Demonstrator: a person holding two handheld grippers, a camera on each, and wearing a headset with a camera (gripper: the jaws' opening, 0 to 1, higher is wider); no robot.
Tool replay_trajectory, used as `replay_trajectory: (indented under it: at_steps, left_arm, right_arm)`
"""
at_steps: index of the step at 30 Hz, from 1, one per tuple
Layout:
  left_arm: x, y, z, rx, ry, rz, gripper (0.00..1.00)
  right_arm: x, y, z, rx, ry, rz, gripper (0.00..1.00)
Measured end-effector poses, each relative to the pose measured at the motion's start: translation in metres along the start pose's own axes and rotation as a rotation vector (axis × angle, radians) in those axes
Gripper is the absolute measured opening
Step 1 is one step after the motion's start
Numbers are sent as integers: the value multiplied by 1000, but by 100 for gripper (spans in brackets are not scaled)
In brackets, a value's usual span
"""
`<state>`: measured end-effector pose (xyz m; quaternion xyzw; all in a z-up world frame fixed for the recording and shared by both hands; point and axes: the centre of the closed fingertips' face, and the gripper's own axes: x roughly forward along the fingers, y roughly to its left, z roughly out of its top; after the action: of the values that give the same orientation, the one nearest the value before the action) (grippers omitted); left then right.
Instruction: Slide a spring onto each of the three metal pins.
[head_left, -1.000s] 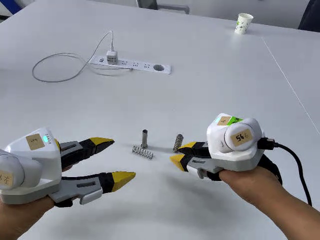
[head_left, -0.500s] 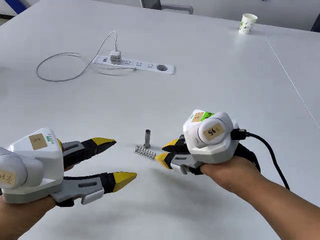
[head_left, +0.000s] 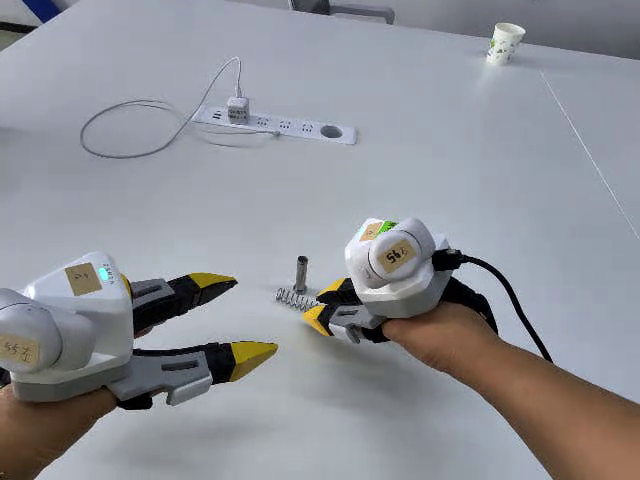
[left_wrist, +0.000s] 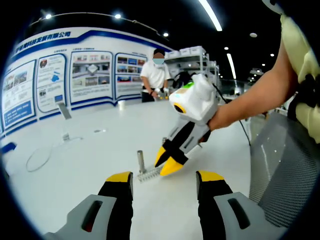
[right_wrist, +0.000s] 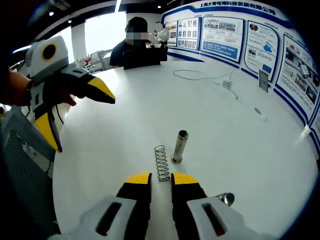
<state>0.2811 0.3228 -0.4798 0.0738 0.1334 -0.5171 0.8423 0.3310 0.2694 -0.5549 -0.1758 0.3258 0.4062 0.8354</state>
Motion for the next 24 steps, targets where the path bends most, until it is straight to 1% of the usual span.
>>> replay_trajectory:
  at_steps: [5, 14, 19, 24]
  left_arm:
    - [0, 0, 0, 0, 1, -1, 52]
    - [-1, 1, -1, -2, 4, 2, 51]
    - [-1, 3, -2, 0, 5, 3, 51]
    - [0, 3, -3, -1, 7, 2, 51]
  right_arm:
    - [4, -3, -2, 2, 13, 3, 15]
    - [7, 0, -5, -6, 30, 15, 12]
    - [7, 1, -5, -14, 31, 21, 12]
    - [3, 4, -3, -29, 27, 27, 11]
